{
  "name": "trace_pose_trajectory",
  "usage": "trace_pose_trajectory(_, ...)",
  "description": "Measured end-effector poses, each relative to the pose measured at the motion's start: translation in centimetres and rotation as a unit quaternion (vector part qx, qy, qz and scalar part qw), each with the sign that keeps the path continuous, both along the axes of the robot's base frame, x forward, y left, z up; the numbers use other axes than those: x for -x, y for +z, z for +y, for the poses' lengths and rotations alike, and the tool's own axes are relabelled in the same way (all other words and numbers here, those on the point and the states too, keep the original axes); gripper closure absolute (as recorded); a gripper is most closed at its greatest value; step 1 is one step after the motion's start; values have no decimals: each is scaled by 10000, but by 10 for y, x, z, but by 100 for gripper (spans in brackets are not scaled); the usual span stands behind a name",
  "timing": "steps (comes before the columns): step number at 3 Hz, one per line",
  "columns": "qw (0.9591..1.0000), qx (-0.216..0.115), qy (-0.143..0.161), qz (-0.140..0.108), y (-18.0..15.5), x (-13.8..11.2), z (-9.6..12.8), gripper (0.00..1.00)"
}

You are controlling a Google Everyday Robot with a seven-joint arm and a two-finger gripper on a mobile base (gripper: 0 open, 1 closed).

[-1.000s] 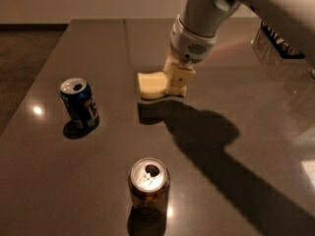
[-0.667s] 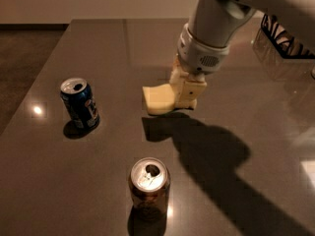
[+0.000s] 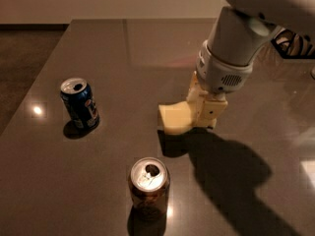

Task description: Move sponge near orange can

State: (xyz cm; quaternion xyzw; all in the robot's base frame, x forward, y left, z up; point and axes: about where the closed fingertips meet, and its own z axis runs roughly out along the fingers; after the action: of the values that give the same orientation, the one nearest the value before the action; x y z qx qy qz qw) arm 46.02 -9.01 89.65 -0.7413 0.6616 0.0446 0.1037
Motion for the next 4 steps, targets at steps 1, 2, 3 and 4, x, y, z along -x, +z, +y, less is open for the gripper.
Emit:
trace_pose_trajectory(1,9998,95,-50,145,-9,17,-7,100)
trace_pose_trajectory(2,9998,-26,110,139,-12,35,-8,100)
trace_pose_trajectory(3,9989,-183,437,48,-10,52,-5,100)
trace_pose_trajectory(4,9961,-116,865,-113,-13,71,0,82)
